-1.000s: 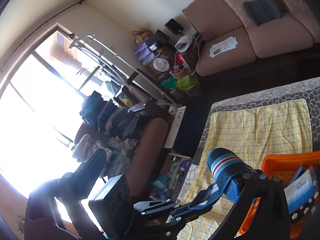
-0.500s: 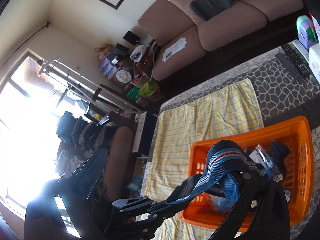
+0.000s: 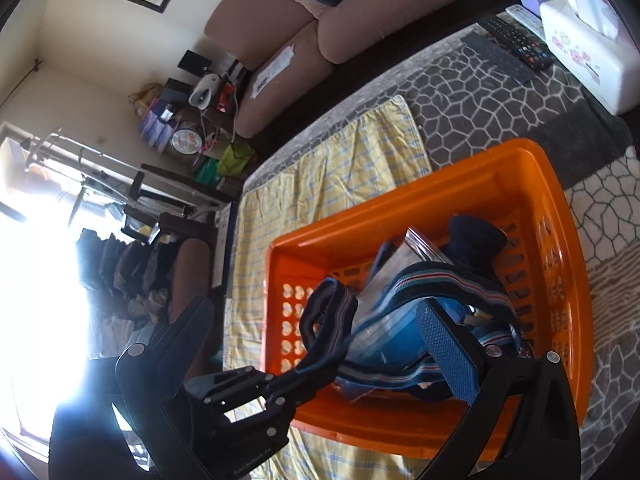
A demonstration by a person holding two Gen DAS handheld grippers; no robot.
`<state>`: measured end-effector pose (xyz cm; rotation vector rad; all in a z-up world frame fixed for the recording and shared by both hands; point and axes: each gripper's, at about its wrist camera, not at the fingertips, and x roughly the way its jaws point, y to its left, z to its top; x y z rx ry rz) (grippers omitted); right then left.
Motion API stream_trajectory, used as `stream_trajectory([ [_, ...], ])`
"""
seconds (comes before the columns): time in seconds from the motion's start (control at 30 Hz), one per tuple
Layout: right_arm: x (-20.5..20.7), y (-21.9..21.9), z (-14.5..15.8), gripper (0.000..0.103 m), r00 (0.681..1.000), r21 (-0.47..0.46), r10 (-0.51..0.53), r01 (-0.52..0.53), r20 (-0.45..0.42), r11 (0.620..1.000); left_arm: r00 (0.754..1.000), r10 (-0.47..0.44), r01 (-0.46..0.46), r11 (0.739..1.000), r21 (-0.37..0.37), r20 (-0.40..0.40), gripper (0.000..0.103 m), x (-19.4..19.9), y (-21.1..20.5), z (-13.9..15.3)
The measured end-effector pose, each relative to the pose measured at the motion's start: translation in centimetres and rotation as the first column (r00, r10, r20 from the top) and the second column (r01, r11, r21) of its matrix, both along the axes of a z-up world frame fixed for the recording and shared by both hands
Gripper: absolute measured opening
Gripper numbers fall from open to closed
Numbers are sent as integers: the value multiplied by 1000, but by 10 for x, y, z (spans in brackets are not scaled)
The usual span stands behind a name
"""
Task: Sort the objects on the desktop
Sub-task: 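Carry the strap with the left tool over the orange basket, then lower the strap into the basket and open the left tool, then lift both tools away from the basket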
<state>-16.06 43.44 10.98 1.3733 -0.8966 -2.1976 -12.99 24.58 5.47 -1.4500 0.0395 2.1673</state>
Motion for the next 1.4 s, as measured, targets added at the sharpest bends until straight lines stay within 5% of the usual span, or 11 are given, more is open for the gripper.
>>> stream_trajectory([
  [0.33,15,21,-31,103,997,30,-31,29,70,999,996,78,-77,997,-26,30,8,-9,-22,-18],
  [0.4,19,21,-29,103,997,48,-31,28,68,998,996,89,-89,996,-11,27,17,-9,-27,-12],
  [0.57,27,13,-26,103,998,110,-21,15,55,994,990,138,-139,989,55,13,60,-11,-44,6],
  [1.0,51,-24,-37,103,999,185,10,-19,51,983,982,186,-183,981,58,-42,76,11,-92,43],
  [1.23,66,-45,-37,103,999,286,17,-26,34,958,979,189,-188,982,26,-70,91,32,-110,46],
  [1.4,77,-59,-40,103,999,372,25,-34,28,928,980,188,-186,982,32,-71,91,48,-119,49],
])
